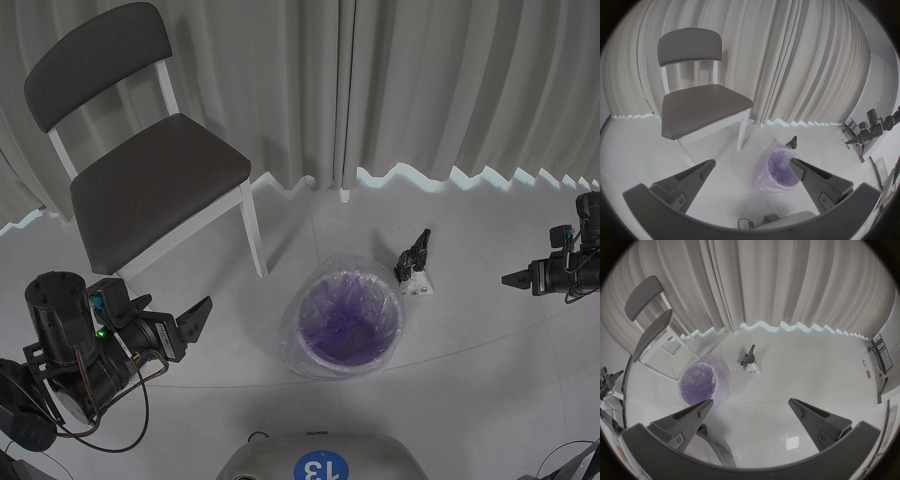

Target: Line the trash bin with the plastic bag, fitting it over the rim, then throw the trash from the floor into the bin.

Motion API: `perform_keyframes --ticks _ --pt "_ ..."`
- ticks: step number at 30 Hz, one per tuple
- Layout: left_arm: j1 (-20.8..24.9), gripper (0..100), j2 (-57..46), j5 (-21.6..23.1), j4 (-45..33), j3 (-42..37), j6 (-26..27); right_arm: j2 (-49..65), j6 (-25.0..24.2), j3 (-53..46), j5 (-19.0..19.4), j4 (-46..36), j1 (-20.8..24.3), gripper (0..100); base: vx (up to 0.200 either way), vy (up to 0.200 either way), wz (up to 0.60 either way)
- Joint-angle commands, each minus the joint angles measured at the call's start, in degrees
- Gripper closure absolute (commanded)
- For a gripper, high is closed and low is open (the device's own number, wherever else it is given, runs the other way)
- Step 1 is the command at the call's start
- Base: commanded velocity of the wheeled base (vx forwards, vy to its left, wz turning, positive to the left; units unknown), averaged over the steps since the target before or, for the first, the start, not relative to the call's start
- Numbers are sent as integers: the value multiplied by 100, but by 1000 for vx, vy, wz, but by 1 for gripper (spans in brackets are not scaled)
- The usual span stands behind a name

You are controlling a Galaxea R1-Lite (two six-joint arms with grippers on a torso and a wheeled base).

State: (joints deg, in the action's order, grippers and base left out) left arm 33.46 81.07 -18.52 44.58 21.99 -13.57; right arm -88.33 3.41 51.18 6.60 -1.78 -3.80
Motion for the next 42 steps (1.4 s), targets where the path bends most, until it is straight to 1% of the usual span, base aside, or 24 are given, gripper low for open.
perform_keyframes --ticks 1,7,12,13,14,15,21,24,27,30,34,37,40,42 --pt "2 0 -144 -3 7 -19 -5 9 1 -55 0 2 2 0 0 0 0" --pt "81 0 -346 -3 -20 -46 3 -105 1 -328 0 20 2 0 0 0 0" --pt "81 0 -416 -12 -20 -90 12 -747 -148 -829 35 1039 -24 0 0 0 0" --pt "81 0 -416 -12 -20 -90 12 -747 -148 -829 35 1039 -24 0 0 0 0" --pt "64 0 -487 -20 -28 -90 21 -1028 -157 -952 114 1523 -33 0 0 0 0" --pt "64 0 -531 -47 -28 -90 21 -1160 -157 -978 158 1734 -50 0 0 0 0" --pt "46 0 -724 -99 -20 -239 -5 -1705 -148 -829 263 2120 -85 0 0 0 0" --pt "20 0 -742 -99 -11 -371 -5 -2135 -148 -486 386 2349 -85 0 0 0 0" --pt "11 0 -750 -152 -20 -406 12 -2513 -157 -46 465 2402 -85 0 0 0 0" --pt "-24 0 -742 -258 -11 -406 3 -2874 -157 349 501 2410 -50 0 0 0 0" --pt "-156 0 -715 -258 -28 -424 -5 -3199 -157 771 501 2410 -24 0 0 0 0" --pt "-165 0 -680 -240 -11 -406 -181 -3709 -148 1641 492 2384 -6 0 0 0 0" --pt "-165 0 -689 -240 -20 -424 -243 -4087 -166 2511 448 2349 -6 0 0 0 0" --pt "-165 0 -698 -222 42 -468 -243 -4298 -324 3039 430 2331 -6 0 0 0 0"
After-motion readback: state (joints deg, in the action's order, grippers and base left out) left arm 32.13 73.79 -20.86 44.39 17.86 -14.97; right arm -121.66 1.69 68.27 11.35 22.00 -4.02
